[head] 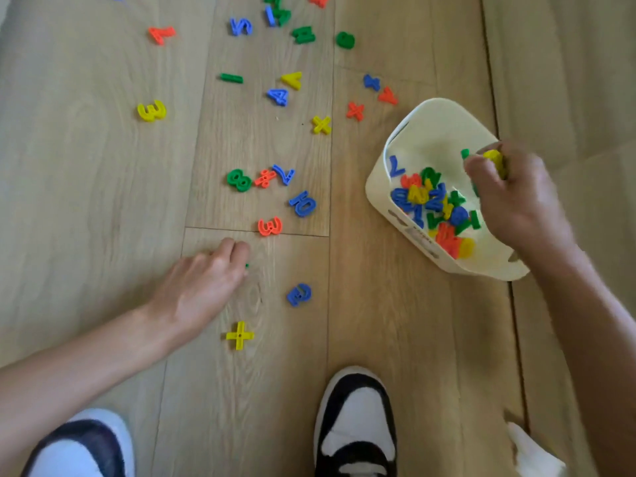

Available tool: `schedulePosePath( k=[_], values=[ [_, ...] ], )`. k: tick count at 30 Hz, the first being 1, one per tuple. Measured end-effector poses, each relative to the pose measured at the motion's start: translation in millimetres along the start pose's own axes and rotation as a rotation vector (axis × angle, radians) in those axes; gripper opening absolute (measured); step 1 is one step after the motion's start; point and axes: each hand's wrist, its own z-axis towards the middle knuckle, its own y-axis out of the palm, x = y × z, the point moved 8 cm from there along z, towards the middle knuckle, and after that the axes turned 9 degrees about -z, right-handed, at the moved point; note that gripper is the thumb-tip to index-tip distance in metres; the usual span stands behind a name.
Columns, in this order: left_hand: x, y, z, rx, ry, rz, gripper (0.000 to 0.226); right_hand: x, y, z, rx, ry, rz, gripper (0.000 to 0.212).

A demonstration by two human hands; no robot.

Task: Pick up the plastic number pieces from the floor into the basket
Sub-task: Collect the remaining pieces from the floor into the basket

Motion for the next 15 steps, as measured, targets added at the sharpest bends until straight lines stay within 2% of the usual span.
schedulePosePath(
  k=[2, 5, 10, 15],
  values=[
    [2, -1, 2, -0.029, 0.024, 0.001, 0.019, 26, 15, 10, -0.129, 0.074, -0.104, 0.03],
    [-5, -4, 6, -0.02, -0.016, -0.069, 0.023, 41, 29, 14, -0.195, 0.081, -0.168, 0.037],
    [23, -44, 22, 0.084, 0.019, -0.597, 0.015, 46, 35, 7, -0.239, 0.097, -0.176, 0.041],
    [114, -74, 93, -0.097, 0.03, -1.078, 0.027, 49, 13, -2, -0.142, 0.125, -0.058, 0.031]
  ],
)
